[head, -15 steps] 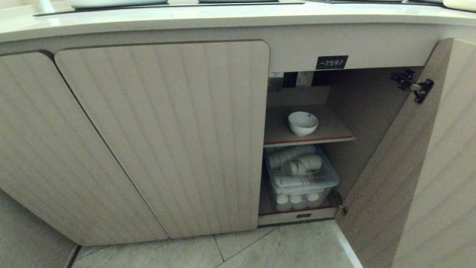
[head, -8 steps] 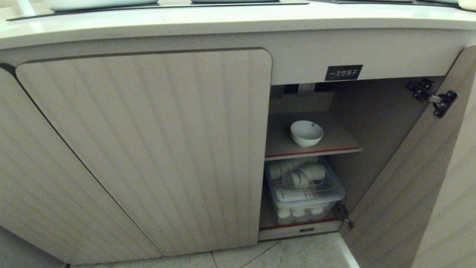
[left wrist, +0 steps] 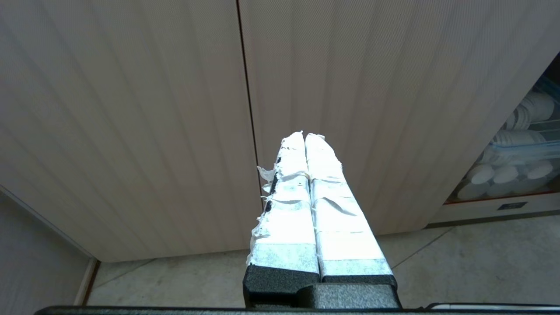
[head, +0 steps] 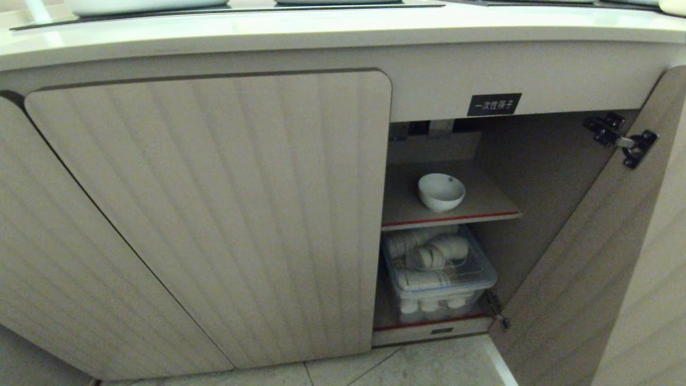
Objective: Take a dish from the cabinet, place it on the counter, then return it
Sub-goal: Take the bowl from the cabinet
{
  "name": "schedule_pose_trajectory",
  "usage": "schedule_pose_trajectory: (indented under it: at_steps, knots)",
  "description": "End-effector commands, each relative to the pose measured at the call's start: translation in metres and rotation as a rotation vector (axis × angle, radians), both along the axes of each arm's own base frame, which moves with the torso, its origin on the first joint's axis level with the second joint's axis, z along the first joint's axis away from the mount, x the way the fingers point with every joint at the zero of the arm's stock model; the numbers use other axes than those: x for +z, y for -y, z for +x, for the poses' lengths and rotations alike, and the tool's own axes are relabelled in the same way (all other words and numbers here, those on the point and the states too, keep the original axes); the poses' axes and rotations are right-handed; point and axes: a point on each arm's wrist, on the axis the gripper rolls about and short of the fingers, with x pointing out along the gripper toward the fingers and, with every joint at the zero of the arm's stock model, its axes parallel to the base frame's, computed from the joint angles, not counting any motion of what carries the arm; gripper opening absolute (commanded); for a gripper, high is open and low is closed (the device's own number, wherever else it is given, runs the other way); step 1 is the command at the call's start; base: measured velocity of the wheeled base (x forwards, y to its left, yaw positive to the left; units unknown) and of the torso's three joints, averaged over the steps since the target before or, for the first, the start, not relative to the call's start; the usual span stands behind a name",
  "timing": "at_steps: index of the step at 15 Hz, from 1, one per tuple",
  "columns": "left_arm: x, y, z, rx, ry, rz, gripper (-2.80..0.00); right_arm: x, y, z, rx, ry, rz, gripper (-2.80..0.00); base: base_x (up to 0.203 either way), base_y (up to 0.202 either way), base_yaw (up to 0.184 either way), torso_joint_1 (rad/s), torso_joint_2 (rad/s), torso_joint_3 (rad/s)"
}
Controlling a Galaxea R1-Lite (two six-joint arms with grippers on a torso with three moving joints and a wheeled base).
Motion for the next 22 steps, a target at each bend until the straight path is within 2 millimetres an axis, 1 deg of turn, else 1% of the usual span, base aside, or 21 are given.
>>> schedule_pose_trajectory:
  at_steps: [1, 22]
  knots:
    - [0.0, 0.0, 0.0, 0.0, 0.001, 0.0, -2.8, 0.0, 0.0, 0.0001, 0.001, -0.001, -0.001, -2.8, 0.0, 0.0, 0.0, 0.0, 0.0, 0.0]
    - [-0.0001, 0.0, 0.0, 0.0, 0.0, 0.0, -2.8, 0.0, 0.0, 0.0, -0.001, -0.004, -0.003, -2.8, 0.0, 0.0, 0.003, 0.0, 0.0, 0.0]
